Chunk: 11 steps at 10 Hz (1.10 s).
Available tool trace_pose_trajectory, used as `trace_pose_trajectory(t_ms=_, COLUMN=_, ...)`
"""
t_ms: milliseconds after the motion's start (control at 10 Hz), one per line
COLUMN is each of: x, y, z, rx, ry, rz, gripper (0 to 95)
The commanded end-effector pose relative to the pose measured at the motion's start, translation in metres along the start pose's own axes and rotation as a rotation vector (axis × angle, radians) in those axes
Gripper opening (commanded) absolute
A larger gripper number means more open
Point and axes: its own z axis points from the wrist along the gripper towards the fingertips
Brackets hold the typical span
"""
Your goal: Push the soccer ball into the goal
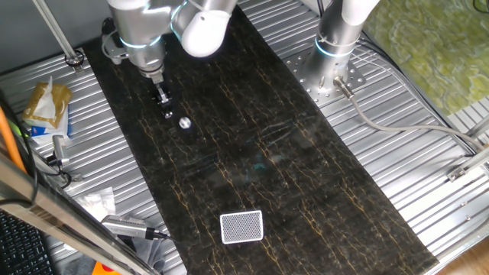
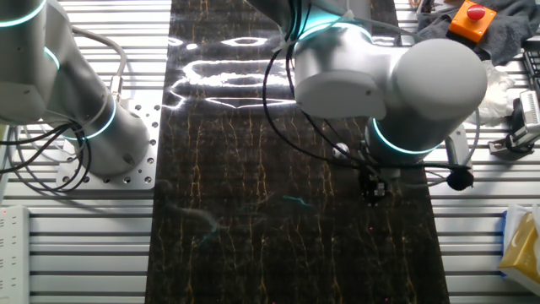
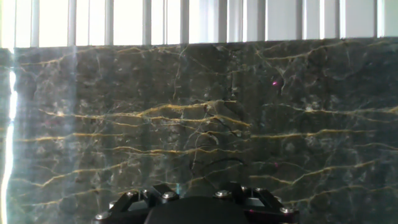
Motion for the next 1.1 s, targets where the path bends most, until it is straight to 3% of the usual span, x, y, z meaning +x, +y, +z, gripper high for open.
trace_pose_trajectory(t_ms=100, x=0.001, y=-0.006, z=-0.004, rx=0.001, ry=0.003, rz=-0.022, gripper=57.0)
trace_pose_trajectory(t_ms=400, x=0.004, y=-0.015, z=-0.006, rx=0.001, ry=0.011, rz=-0.015, gripper=57.0)
trace_pose_trajectory(t_ms=800, x=0.015, y=-0.014, z=-0.005, rx=-0.098, ry=0.018, rz=0.115, gripper=57.0)
trace_pose_trajectory(t_ms=1100, x=0.015, y=-0.012, z=-0.004, rx=-0.1, ry=0.019, rz=0.087, gripper=57.0)
